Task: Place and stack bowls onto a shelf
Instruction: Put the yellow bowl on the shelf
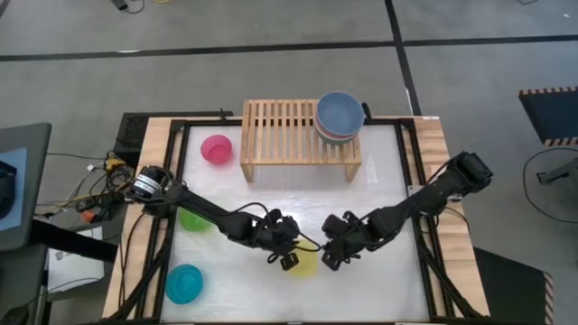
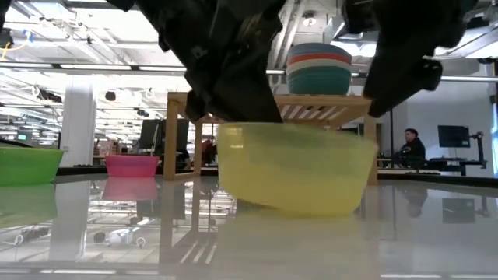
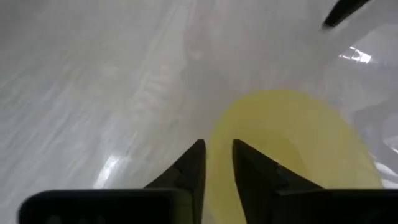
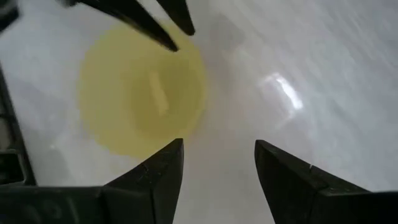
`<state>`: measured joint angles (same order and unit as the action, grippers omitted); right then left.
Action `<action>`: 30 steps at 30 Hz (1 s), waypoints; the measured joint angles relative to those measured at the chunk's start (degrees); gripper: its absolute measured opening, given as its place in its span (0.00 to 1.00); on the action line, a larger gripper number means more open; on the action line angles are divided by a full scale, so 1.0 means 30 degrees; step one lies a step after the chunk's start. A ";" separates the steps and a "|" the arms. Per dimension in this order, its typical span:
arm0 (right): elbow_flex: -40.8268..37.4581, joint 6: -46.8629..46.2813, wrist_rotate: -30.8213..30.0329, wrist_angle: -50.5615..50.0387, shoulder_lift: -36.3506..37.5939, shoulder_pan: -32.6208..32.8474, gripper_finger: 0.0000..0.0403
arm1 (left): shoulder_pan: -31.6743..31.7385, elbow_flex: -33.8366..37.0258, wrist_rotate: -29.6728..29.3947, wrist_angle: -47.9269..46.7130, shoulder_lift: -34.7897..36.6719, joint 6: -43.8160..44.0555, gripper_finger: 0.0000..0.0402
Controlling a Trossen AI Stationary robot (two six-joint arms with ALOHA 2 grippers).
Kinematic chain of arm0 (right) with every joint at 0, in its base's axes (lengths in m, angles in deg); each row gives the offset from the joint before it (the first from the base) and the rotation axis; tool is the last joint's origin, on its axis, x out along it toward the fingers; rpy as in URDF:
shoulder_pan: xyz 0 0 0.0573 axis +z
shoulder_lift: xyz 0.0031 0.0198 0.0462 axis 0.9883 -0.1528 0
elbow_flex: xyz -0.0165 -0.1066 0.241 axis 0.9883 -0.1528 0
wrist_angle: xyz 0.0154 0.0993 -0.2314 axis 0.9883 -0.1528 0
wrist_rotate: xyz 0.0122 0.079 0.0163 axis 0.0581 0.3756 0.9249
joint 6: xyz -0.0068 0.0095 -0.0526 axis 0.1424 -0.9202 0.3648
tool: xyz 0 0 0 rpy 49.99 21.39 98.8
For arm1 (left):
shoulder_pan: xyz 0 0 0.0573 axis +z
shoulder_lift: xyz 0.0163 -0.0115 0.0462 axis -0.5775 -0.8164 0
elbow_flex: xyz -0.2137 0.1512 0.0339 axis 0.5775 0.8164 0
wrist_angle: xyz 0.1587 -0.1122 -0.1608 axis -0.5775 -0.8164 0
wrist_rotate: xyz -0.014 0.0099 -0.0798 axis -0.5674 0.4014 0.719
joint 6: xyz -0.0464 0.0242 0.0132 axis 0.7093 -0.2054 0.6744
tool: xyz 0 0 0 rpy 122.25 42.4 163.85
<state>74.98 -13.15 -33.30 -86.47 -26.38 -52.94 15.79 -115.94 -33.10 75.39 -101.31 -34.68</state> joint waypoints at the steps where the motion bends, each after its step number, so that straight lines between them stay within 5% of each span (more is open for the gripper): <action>1: 0.0030 0.0029 0.0059 0.0293 -0.0201 -0.0093 0.55 | 0.0000 0.0000 0.0004 -0.0176 0.0144 0.0008 0.19; 12: 0.0013 0.1026 0.0694 0.1201 -0.0890 -0.1250 0.55 | 0.0324 0.0007 -0.0396 -0.3226 0.3195 -0.1074 0.35; 30: 0.0011 0.5848 0.2266 0.4549 -0.1624 -0.2749 0.55 | 0.0699 0.0015 -0.3341 -0.5981 0.8004 -0.2212 0.36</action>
<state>75.01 4.40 -26.51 -72.82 -31.25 -61.19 17.89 -115.90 -43.12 57.45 -77.30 -41.32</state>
